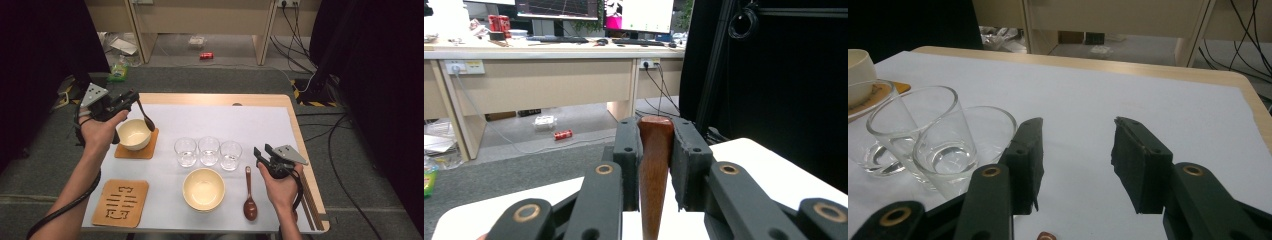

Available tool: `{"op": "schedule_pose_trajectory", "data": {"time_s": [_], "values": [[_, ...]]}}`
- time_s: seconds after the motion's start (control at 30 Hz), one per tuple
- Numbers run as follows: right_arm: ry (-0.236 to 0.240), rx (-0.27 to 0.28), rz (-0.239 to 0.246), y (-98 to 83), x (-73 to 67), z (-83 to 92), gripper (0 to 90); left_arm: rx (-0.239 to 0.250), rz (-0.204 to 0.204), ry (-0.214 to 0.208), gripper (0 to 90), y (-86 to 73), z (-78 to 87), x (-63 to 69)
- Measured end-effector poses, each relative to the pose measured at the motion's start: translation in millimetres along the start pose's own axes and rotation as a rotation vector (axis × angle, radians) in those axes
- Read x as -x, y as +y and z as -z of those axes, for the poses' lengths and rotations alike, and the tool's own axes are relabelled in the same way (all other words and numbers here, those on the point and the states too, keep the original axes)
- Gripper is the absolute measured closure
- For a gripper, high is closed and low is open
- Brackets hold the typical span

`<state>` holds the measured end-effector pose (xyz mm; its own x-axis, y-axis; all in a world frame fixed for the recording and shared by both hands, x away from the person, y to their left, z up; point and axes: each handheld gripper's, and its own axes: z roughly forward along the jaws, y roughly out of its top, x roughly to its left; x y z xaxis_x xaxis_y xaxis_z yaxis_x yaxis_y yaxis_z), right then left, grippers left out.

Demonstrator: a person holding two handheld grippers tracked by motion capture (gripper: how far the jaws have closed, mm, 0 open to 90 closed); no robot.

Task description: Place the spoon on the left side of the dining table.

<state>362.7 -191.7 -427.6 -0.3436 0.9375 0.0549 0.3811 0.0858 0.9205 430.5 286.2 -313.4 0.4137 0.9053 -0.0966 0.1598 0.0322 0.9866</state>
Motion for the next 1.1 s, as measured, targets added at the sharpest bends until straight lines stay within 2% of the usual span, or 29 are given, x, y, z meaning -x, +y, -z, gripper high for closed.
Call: {"op": "schedule_pose_trajectory", "data": {"time_s": [0.6,0.83,1.1], "values": [[-0.022,-0.019,-0.016,-18.7,5.7,4.2,54.8,-0.010,0.000,0.082,75.3,-7.6,11.9,-26.2],[-0.025,-0.025,-0.022,-25.0,7.8,6.8,54.6,-0.035,-0.003,0.114,75.2,-14.5,6.3,-33.6],[-0.025,-0.030,-0.030,-30.7,9.3,8.4,54.5,-0.080,0.023,0.145,75.2,-24.9,-6.0,-43.5]]}}
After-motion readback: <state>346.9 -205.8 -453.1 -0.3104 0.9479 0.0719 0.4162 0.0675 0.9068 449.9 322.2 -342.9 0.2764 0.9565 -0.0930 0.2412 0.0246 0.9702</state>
